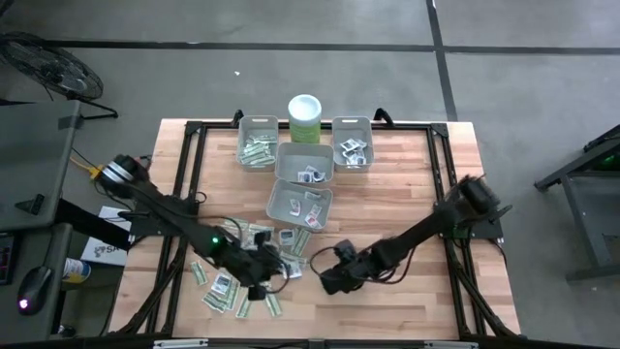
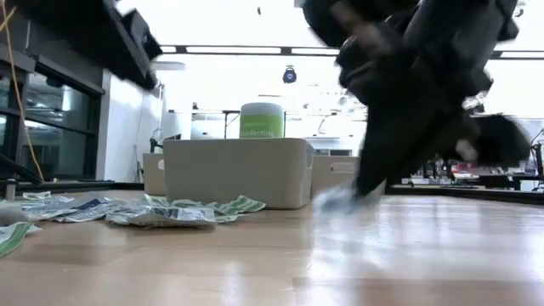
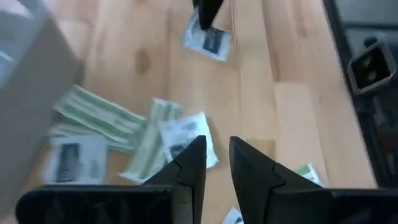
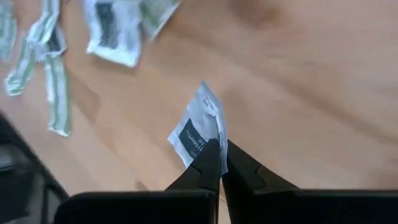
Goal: Pick & Place First Aid Supplies
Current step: Put the towelette pack into the right bin
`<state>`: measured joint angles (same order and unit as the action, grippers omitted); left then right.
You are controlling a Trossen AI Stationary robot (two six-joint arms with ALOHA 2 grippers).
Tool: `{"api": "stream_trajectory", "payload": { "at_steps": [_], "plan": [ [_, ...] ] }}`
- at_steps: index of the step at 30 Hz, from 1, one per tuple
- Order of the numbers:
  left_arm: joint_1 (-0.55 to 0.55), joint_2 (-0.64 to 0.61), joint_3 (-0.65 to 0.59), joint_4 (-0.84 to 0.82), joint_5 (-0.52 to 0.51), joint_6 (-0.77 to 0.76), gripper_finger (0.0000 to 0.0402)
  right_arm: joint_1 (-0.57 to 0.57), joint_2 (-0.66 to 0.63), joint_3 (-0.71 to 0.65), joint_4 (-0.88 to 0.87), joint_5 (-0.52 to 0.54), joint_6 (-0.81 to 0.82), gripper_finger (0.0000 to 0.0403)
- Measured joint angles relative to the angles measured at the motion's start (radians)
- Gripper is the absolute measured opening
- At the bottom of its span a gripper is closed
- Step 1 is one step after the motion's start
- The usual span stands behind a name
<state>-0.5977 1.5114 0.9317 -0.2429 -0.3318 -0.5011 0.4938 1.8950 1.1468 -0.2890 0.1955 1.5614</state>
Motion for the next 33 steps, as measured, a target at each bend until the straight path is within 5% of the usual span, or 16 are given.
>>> {"api": "stream_trajectory", "payload": {
  "at_steps": [8, 16, 23, 33],
  "plan": [
    [0.001, -0.166, 0.001, -0.077, -0.138, 0.001, 0.0071, -0.072, -0.266, 0.000, -0.415, 0.067, -0.134, 0.0000],
    [0.002, -0.224, 0.002, -0.007, -0.210, 0.001, 0.0071, -0.320, -0.527, 0.001, -0.647, 0.154, -0.493, 0.0000],
    [0.002, -0.226, 0.004, 0.122, -0.291, 0.004, 0.0071, -0.641, -0.612, 0.002, -0.628, 0.150, -0.913, 0.0000],
    [0.060, -0.226, 0.004, 0.155, -0.398, -0.067, 0.0071, -1.006, -0.469, 0.002, -0.397, -0.024, -1.375, 0.0000]
  ]
}}
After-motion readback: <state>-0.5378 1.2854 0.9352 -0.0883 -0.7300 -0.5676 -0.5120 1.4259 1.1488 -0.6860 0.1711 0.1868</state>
